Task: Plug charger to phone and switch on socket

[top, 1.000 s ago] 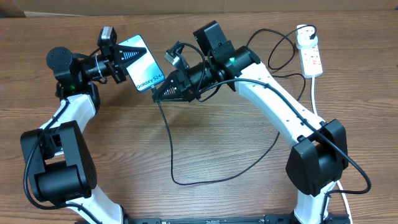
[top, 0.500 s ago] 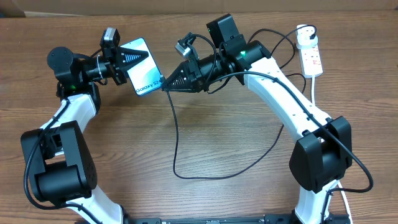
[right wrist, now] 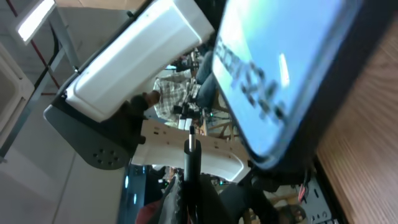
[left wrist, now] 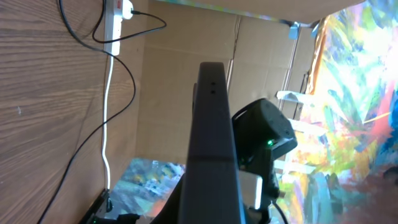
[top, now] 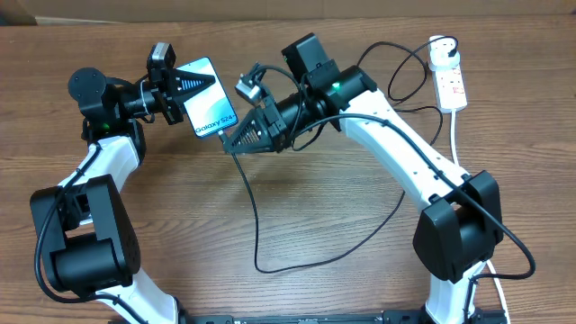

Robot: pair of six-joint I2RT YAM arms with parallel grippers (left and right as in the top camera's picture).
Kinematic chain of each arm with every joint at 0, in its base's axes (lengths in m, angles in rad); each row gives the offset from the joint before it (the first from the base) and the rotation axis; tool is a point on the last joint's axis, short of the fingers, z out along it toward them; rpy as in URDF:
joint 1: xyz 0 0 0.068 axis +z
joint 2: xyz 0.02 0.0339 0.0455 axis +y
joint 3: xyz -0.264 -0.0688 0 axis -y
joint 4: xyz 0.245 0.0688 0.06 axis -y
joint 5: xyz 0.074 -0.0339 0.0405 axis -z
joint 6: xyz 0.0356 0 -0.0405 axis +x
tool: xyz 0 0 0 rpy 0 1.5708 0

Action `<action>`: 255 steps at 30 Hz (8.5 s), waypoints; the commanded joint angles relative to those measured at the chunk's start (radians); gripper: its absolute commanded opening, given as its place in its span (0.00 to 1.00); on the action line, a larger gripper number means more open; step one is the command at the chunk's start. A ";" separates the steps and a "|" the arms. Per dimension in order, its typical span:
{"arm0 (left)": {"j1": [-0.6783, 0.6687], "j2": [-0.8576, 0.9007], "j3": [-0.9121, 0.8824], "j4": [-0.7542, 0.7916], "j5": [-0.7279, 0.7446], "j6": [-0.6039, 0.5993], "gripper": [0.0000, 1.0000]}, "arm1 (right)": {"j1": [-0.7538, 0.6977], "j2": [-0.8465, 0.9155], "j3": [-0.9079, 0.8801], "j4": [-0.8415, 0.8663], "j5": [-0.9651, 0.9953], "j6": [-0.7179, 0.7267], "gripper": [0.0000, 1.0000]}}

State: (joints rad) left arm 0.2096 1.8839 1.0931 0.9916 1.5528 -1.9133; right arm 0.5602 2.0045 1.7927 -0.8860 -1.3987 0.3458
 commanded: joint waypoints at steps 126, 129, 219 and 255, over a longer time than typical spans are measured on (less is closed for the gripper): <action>0.008 -0.008 0.017 0.008 -0.035 0.048 0.04 | 0.006 -0.042 -0.006 0.009 0.154 -0.037 0.04; 0.008 -0.008 0.017 0.008 -0.035 0.047 0.04 | 0.006 -0.040 -0.006 0.010 0.156 -0.037 0.04; 0.006 -0.008 0.017 0.008 -0.033 0.051 0.04 | 0.028 0.008 -0.006 0.043 0.148 0.002 0.04; 0.006 -0.008 0.017 0.009 -0.015 0.051 0.04 | 0.000 0.008 -0.006 0.047 0.116 0.002 0.04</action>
State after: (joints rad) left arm 0.2111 1.8839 1.0931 0.9916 1.5303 -1.8824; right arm 0.5652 2.0056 1.7905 -0.8394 -1.2758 0.3473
